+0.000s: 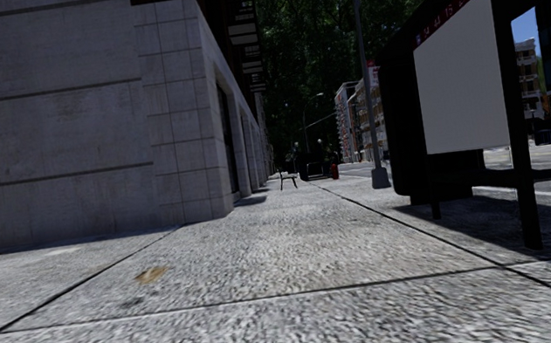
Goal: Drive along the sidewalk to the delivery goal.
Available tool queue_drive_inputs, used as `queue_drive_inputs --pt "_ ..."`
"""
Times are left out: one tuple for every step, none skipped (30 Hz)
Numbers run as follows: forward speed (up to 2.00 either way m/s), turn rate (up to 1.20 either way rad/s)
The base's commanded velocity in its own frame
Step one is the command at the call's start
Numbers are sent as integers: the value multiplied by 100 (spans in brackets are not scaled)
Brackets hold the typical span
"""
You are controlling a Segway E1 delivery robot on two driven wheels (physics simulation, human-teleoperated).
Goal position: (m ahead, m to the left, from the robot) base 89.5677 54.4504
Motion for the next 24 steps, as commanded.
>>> queue_drive_inputs --pt "200 0" --pt "200 0" --pt "200 0" --pt "200 0" --pt "200 0" --pt "200 0" --pt "200 0" --pt "200 0" --pt "200 0" --pt "200 0" --pt "200 0" --pt "200 0" --pt "200 0" --pt "200 0" --pt "200 0" --pt "200 0" --pt "200 0" --pt "200 0" --pt "200 0" --pt "200 0" --pt "200 4" --pt "200 7" --pt "200 8" --pt "200 8"
